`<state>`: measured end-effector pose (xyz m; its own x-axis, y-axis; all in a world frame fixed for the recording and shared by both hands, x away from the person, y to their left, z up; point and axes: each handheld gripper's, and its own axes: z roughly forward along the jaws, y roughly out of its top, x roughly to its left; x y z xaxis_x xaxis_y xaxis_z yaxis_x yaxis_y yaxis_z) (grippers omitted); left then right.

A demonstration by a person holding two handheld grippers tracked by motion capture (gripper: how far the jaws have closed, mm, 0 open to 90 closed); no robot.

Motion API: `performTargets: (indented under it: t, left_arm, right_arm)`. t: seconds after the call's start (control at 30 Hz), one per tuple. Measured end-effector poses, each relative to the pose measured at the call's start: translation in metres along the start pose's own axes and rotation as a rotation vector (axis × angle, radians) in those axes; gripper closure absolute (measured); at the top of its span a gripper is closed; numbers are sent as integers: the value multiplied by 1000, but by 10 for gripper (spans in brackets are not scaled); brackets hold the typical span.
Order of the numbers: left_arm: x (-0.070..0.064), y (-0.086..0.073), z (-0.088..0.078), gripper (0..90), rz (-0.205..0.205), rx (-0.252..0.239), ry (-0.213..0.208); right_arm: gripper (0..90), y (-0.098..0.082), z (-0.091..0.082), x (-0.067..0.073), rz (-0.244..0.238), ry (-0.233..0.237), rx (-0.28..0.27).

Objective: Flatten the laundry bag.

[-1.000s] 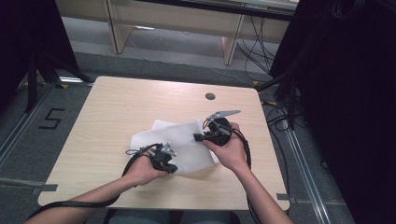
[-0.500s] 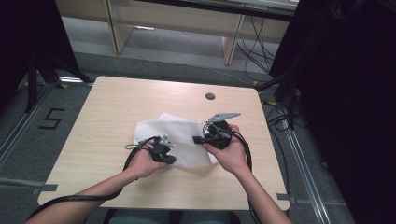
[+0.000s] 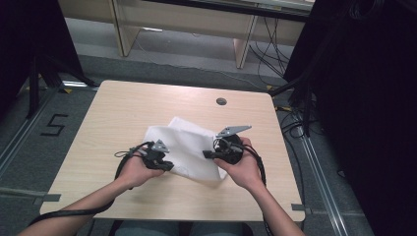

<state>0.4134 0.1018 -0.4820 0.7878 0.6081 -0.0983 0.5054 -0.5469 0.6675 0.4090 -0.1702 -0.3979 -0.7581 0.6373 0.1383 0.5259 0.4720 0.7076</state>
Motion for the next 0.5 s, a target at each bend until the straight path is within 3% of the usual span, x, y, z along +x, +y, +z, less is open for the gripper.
performTargets:
  t: [0.1,0.2,0.3,0.33,0.4,0.43,0.47,0.5]
  left_arm:
    - [10,-13,-22,834,-50,-37,25]
    - [17,-24,-40,825,-61,-48,58]
    - [21,-32,-48,821,-83,-61,69]
    - [23,-36,-53,821,-82,-64,79]
    - [27,-43,-59,814,-105,-68,102]
    - [32,-47,-65,811,-104,-69,125]
    - [34,-48,-67,808,-127,-81,132]
    - [37,-49,-69,806,-132,-86,134]
  right_arm:
    - [834,-5,2,1,10,-2,-1]
    - [834,-8,1,4,12,16,17]
    - [834,-11,-1,4,1,12,34]
    - [834,-13,3,5,3,8,-3]
    - [833,-15,0,6,-13,14,48]
    - [834,-17,3,5,-23,21,19]
    - [834,-17,0,6,-14,13,55]
    - [833,-19,2,6,-19,5,35]
